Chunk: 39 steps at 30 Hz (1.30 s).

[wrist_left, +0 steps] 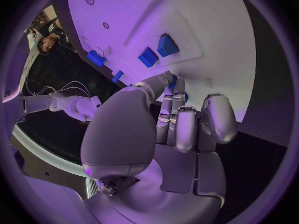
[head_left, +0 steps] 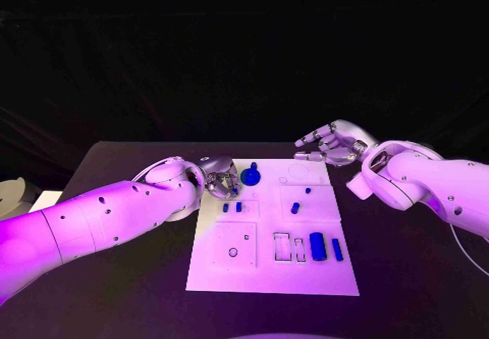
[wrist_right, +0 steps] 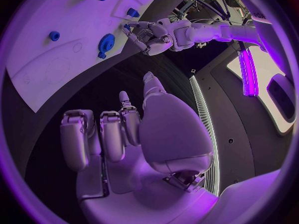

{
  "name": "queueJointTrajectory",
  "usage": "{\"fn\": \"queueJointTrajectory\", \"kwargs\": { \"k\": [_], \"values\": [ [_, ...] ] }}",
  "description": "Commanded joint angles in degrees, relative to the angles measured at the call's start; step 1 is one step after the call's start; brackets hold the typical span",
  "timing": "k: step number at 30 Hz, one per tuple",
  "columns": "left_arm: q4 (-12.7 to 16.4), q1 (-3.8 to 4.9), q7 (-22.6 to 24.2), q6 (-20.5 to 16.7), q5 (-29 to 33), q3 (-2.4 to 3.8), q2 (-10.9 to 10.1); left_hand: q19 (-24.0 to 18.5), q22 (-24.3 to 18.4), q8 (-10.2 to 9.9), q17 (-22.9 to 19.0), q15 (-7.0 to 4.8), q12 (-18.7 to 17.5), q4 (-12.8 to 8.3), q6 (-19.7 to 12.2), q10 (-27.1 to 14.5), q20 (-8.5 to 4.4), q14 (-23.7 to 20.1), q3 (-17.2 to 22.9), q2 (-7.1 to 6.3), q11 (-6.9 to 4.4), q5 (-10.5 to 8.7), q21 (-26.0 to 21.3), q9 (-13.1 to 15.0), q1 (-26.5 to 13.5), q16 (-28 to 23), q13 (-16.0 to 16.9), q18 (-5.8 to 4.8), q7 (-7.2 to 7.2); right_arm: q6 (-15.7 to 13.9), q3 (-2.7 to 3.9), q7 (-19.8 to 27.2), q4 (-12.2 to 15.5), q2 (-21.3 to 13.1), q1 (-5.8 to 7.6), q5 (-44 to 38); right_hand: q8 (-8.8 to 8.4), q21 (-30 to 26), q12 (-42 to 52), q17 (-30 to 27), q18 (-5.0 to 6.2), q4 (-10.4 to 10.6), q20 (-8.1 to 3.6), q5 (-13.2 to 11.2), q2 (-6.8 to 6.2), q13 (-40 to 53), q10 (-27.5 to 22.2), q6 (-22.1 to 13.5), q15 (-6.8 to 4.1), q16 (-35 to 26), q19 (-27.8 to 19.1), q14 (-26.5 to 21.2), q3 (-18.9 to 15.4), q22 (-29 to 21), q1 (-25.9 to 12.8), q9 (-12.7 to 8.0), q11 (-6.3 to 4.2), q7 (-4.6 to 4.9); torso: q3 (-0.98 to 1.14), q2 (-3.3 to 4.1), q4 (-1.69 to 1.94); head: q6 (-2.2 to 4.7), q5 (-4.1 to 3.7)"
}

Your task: Assemble the parts on the task board

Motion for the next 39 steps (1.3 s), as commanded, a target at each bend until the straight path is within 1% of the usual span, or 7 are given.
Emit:
{"fn": "queueJointTrajectory", "kwargs": {
  "k": [1, 10, 13, 18, 21, 37, 39],
  "values": [
    [0.3, -0.06, 1.0, 0.4, 0.2, -0.01, 0.2, 0.7, 0.1, -0.1, 0.0, -0.28, -0.3, -0.4, 0.4, 0.3, -0.22, 2.3, 0.0, 0.1, -0.08, 0.09, 0.4, 0.1, -0.6, 0.2, 0.1, -0.69, 0.07, 0.7, 0.0, 0.5, 0.0, 0.1, -0.04, -0.4, 0.08, -0.2, 0.1, 9.2, 0.4, -0.2, -0.3, 0.1, 0.44, 8.6, 0.9, 0.4, -0.33, -0.2, 2.4, 4.6, 0.0, 8.4, 0.3, 0.0, -0.45, 0.06, 0.01, 0.01, -0.02, -0.06, 0.02],
    [0.2, -0.06, 0.1, 1.5, 0.2, -0.02, 0.2, 0.6, 0.1, -0.3, -0.1, -0.29, -0.5, -0.5, 0.2, 0.2, -0.27, 2.3, -0.3, 0.0, -0.06, 0.08, 0.3, 0.0, -1.0, 0.3, 0.1, -0.69, 0.08, 0.7, 0.0, 0.5, 0.0, 0.1, -0.05, -0.4, 0.08, -0.2, 0.1, 9.2, 0.4, -0.2, -0.3, 0.1, 0.44, 8.6, 0.9, 0.4, -0.33, -0.2, 2.4, 4.6, 0.0, 8.4, 0.3, 0.0, -0.45, 0.06, 0.0, 0.02, 0.02, -0.09, 0.02],
    [0.1, -0.05, -0.4, 2.0, 0.2, -0.02, 0.2, 0.5, 0.2, -1.1, -0.4, 0.0, -1.2, -0.5, -0.8, -1.1, -0.15, 2.2, -0.5, -0.2, 0.36, 0.12, 0.3, -0.3, -1.6, 0.2, -0.1, -0.73, 0.47, 0.7, 0.0, 0.5, -0.1, 0.1, -0.05, -0.4, 0.08, -0.2, 0.1, 9.2, 0.4, -0.2, -0.3, 0.1, 0.44, 8.6, 0.9, 0.4, -0.33, -0.2, 2.4, 4.6, 0.0, 8.4, 0.3, 0.0, -0.45, 0.06, 0.0, -0.01, 0.0, -0.12, 0.02],
    [-0.1, -0.05, -1.1, 2.8, 0.2, -0.02, 0.3, 0.3, -0.1, -2.5, -1.1, 0.82, -1.4, -0.4, -4.1, -4.2, 0.41, 2.0, -0.9, -1.01, 1.33, 0.16, -0.1, -1.3, -3.0, 0.0, -0.8, -0.7, 1.32, 0.7, 0.0, 0.5, -0.1, 0.1, -0.05, -0.4, 0.1, -0.3, 0.0, 9.1, 0.42, -0.3, -0.31, 0.2, 0.66, 8.5, 0.8, 0.4, -0.34, -0.3, 2.4, 4.6, -0.2, 8.3, 0.3, 0.0, -0.46, 0.05, -0.03, 0.03, 0.0, -0.16, 0.02],
    [-0.3, -0.05, -1.3, 3.2, 0.2, -0.04, 0.4, 0.0, -0.9, -2.5, -1.6, 1.13, -1.4, -0.3, -6.0, -5.9, 0.75, 1.9, -1.1, -1.51, 1.75, 0.15, -1.0, -1.9, -3.6, -0.1, -1.0, -0.51, 1.53, 0.7, 0.0, 0.5, -0.1, 0.1, -0.05, -0.4, 0.1, -0.3, 0.0, 9.1, 0.42, -0.3, -0.31, 0.2, 0.66, 8.5, 0.8, 0.4, -0.34, -0.3, 2.4, 4.6, -0.2, 8.3, 0.3, 0.0, -0.46, 0.05, -0.02, 0.01, -0.02, -0.2, 0.02],
    [-0.7, -0.06, -1.8, 2.8, 0.3, -0.14, 0.3, -0.5, -2.0, -2.4, -2.3, 1.55, -1.3, -0.4, -7.3, -7.8, 1.22, 1.7, -1.4, -1.9, 2.28, 0.14, -2.3, -2.6, -4.0, -0.3, -1.1, -0.19, 2.0, 0.8, 0.0, 0.1, -0.2, 0.1, -0.05, -0.4, 0.1, -0.4, -0.4, 8.9, 0.48, -0.4, -0.32, 0.2, 0.68, 8.3, 0.6, 0.4, -0.34, -0.4, 2.3, 4.6, -0.2, 8.1, 0.3, 0.0, -0.46, 0.05, -0.01, 0.0, 0.01, -0.26, -0.06],
    [-0.8, -0.06, -1.9, 2.7, 0.3, -0.14, 0.1, -0.8, -3.1, -2.4, -2.5, 1.73, -1.3, -0.5, -8.1, -8.8, 1.38, 1.6, -1.6, -2.04, 2.5, 0.15, -3.5, -2.8, -4.1, -0.3, -1.1, 0.06, 2.16, 1.1, 0.0, -0.5, -0.4, 0.1, -0.05, -0.8, 0.04, -1.0, -3.6, 8.2, 0.66, -0.5, -0.33, 0.1, 0.75, 6.7, -0.7, 0.3, -0.34, -0.9, 1.9, 4.4, -0.3, 7.3, 0.4, 0.0, -0.47, 0.05, -0.02, -0.02, -0.02, -0.18, -0.08]
  ]
}}
